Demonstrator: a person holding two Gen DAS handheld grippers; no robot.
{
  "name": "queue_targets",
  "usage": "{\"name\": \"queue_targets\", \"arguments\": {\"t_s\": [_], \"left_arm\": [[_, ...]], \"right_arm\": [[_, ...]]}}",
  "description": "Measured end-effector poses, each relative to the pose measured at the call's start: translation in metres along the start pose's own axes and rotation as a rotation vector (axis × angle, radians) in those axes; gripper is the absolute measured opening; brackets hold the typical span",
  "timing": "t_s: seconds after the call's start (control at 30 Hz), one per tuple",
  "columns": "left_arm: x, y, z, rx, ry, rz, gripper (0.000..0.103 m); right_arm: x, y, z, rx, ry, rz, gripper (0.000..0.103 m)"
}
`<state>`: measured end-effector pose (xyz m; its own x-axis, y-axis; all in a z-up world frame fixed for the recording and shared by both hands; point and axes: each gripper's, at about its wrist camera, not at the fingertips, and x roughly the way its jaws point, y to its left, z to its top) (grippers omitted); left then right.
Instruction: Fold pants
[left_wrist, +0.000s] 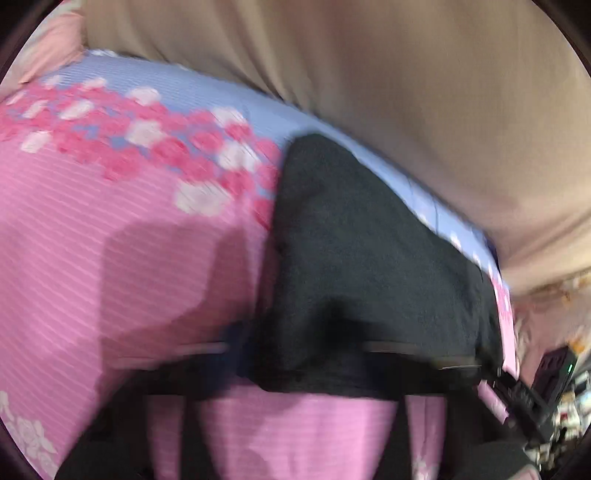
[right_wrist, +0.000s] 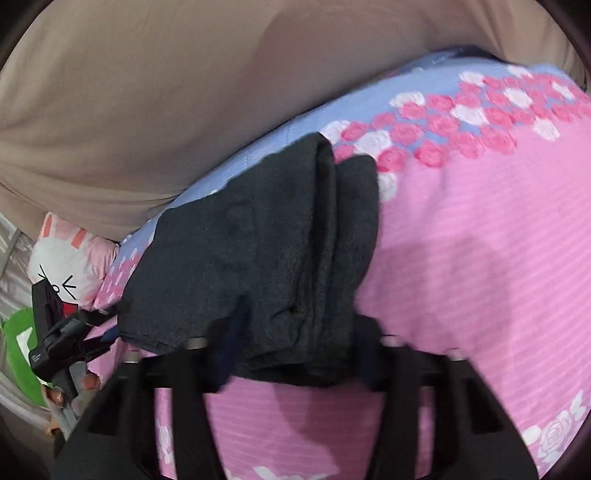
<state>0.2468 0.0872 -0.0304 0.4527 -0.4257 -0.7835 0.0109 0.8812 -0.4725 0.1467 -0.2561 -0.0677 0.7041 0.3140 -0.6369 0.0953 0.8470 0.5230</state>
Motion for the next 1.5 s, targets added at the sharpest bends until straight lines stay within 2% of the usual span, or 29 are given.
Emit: {"name": "queue_targets", "arguments": {"t_s": [0.1, 0.17, 0.2, 0.23, 0.27, 0.3, 0.37, 0.43, 0.5, 0.57, 0.63, 0.67, 0.7, 0.73, 0.77, 0.8, 0.83, 0.9, 0.97, 1.0, 1.03, 1.1, 1.17, 1.23, 1.3, 1.37, 1.47, 1.5], "left_arm": [[-0.030, -0.009, -0.007, 0.016, -0.012, -0.035, 0.009], [-0.043, -0.009, -0.016, 0.027, 0.028, -0.079, 0.009], [-0.042, -0.009, -0.021, 0.037, 0.045, -0.060, 0.009], [-0.036, -0.008, -0.027, 0.052, 0.056, -0.016, 0.012], [-0.029, -0.006, -0.033, 0.071, 0.062, 0.040, 0.023], [-0.028, -0.002, -0.039, 0.060, 0.055, 0.044, 0.026], [-0.038, 0.002, -0.047, 0.023, 0.016, 0.006, 0.026], [-0.054, -0.002, -0.049, 0.030, -0.035, 0.003, 0.028], [-0.067, -0.014, -0.054, 0.065, -0.114, 0.051, 0.041], [-0.073, -0.028, -0.061, 0.121, -0.173, 0.097, 0.050], [-0.072, -0.048, -0.074, 0.210, -0.225, 0.158, 0.055], [-0.070, -0.053, -0.079, 0.243, -0.243, 0.175, 0.060], [-0.068, -0.056, -0.082, 0.273, -0.254, 0.184, 0.063], [-0.063, -0.061, -0.084, 0.299, -0.256, 0.191, 0.069], [-0.056, -0.064, -0.083, 0.312, -0.252, 0.196, 0.069], [-0.054, -0.065, -0.083, 0.316, -0.248, 0.197, 0.069], [-0.050, -0.065, -0.082, 0.320, -0.238, 0.202, 0.069], [-0.044, -0.064, -0.081, 0.321, -0.223, 0.218, 0.069], [-0.039, -0.062, -0.081, 0.327, -0.212, 0.232, 0.069], [-0.037, -0.061, -0.081, 0.326, -0.208, 0.235, 0.069], [-0.034, -0.061, -0.081, 0.325, -0.202, 0.233, 0.070], [-0.032, -0.060, -0.081, 0.325, -0.198, 0.238, 0.071], [-0.031, -0.059, -0.080, 0.326, -0.197, 0.243, 0.071], [-0.030, -0.058, -0.080, 0.322, -0.196, 0.244, 0.073], [-0.030, -0.057, -0.079, 0.317, -0.193, 0.241, 0.073], [-0.030, -0.056, -0.079, 0.317, -0.192, 0.243, 0.074], [-0.031, -0.057, -0.079, 0.320, -0.195, 0.246, 0.074], [-0.031, -0.057, -0.079, 0.321, -0.195, 0.246, 0.074]], "right_arm": [[-0.031, 0.000, 0.006, -0.005, -0.016, 0.058, 0.029], [-0.040, -0.009, 0.000, -0.035, -0.024, -0.008, 0.033], [-0.030, -0.020, -0.007, -0.049, 0.014, -0.070, 0.043], [-0.020, -0.029, -0.012, -0.046, 0.051, -0.095, 0.051], [-0.022, -0.035, -0.017, -0.035, 0.022, -0.063, 0.056], [-0.029, -0.036, -0.018, -0.013, 0.010, -0.076, 0.066], [-0.054, -0.024, -0.014, -0.031, -0.067, -0.144, 0.066], [-0.069, -0.004, -0.006, -0.095, -0.124, -0.157, 0.067], [-0.067, 0.010, 0.002, -0.134, -0.133, -0.144, 0.068], [-0.044, 0.018, 0.015, -0.172, -0.119, -0.183, 0.069], [-0.015, 0.015, 0.022, -0.176, -0.097, -0.254, 0.069], [-0.003, 0.010, 0.021, -0.169, -0.081, -0.257, 0.060], [0.009, 0.007, 0.020, -0.155, -0.054, -0.225, 0.040], [0.012, 0.010, 0.018, -0.155, -0.060, -0.220, 0.038], [0.009, 0.015, 0.019, -0.176, -0.080, -0.235, 0.022], [0.001, 0.021, 0.021, -0.207, -0.107, -0.247, 0.012], [-0.018, 0.028, 0.024, -0.212, -0.163, -0.219, 0.011], [-0.037, 0.030, 0.027, -0.202, -0.219, -0.194, 0.010], [-0.036, 0.022, 0.025, -0.218, -0.229, -0.262, 0.011], [-0.022, 0.011, 0.024, -0.203, -0.190, -0.298, 0.013], [0.001, -0.008, 0.021, -0.168, -0.106, -0.323, 0.021], [-0.009, -0.017, 0.025, -0.088, -0.122, -0.255, 0.027], [-0.037, -0.014, 0.026, -0.048, -0.197, -0.201, 0.026], [-0.056, -0.003, 0.021, -0.083, -0.247, -0.196, 0.026], [-0.051, 0.001, 0.013, -0.112, -0.220, -0.197, 0.026], [-0.019, -0.010, 0.002, -0.124, -0.086, -0.254, 0.027], [-0.024, -0.006, 0.002, -0.099, -0.112, -0.249, 0.029], [-0.038, 0.000, 0.001, -0.095, -0.162, -0.226, 0.030]]}}
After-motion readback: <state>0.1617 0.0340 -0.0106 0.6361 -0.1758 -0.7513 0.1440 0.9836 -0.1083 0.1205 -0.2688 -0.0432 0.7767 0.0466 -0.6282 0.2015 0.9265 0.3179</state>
